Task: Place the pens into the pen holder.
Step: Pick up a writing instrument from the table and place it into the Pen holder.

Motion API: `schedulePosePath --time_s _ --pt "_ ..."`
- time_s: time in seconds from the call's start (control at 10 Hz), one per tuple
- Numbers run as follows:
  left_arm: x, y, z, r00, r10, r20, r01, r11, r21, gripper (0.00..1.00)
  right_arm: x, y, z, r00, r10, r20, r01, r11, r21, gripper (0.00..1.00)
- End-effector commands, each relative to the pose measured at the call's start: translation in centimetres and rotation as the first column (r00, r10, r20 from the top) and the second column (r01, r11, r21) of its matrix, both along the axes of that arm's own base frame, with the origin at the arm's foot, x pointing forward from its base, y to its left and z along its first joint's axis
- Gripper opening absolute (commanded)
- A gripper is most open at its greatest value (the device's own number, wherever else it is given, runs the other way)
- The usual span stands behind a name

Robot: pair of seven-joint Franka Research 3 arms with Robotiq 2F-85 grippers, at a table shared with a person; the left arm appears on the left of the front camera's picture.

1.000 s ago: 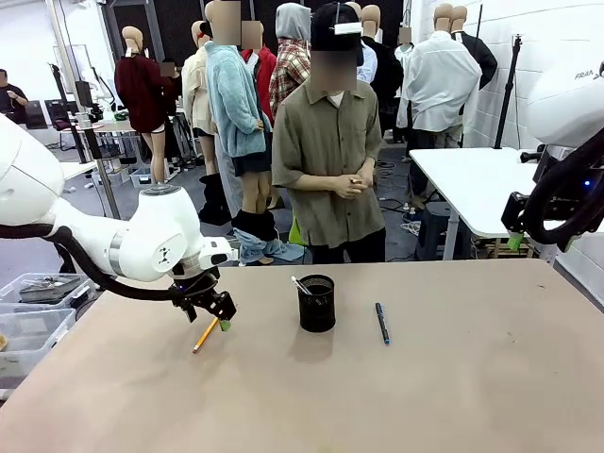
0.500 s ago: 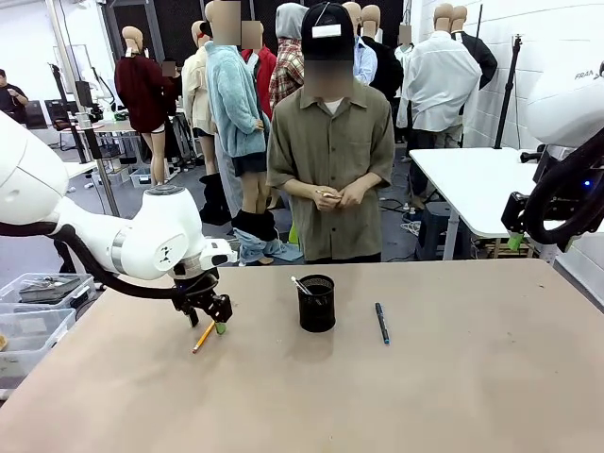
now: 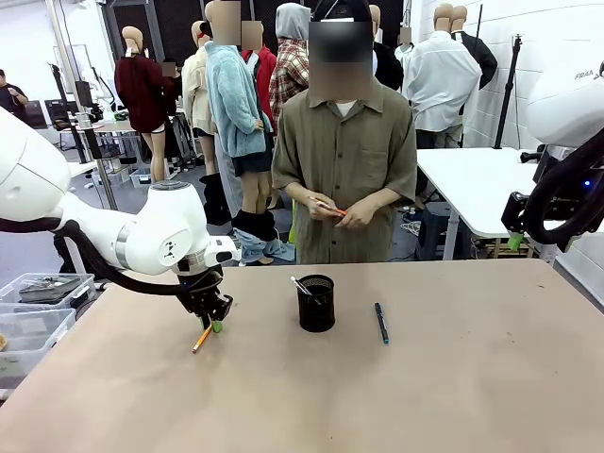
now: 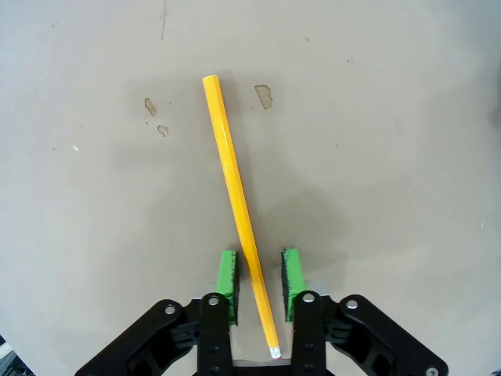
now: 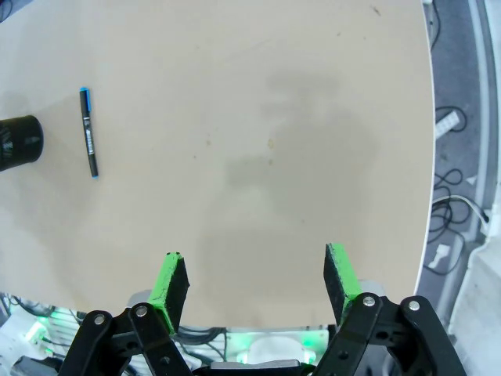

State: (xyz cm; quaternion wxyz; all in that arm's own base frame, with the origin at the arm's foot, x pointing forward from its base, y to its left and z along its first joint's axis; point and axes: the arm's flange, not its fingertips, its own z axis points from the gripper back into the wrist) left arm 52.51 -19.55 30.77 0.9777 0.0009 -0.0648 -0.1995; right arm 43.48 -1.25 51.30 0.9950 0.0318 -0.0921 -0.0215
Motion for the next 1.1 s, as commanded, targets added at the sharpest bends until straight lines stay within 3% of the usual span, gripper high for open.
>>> schedulePosePath --time_s 0.0,0.4,0.7,1.0 --pt "0.2 0.7 -0.6 0.999 0.036 -0.019 -0.035 0.998 0.044 0.0 -0.2 0.0 -0.4 1.0 -0.008 0.014 0.008 0.999 -0.031 0.86" --pt "-0.2 1.2 -0.2 0.999 0.04 -0.017 -0.04 0.999 0.035 0.0 -0.2 0.0 -0.4 1.0 -0.008 0.014 0.008 0.999 -0.031 0.86" --pt "-2.1 2.9 2.1 0.999 -0.009 0.039 0.01 1.0 -0.026 0.0 -0.2 0.0 -0.4 1.0 -0.008 0.014 0.008 0.999 -0.031 0.86" --pt "-4.2 4.9 5.0 0.985 -0.137 0.104 0.149 0.982 -0.12 0.0 -0.2 0.0 -0.4 1.0 -0.008 0.014 0.008 0.999 -0.031 0.86"
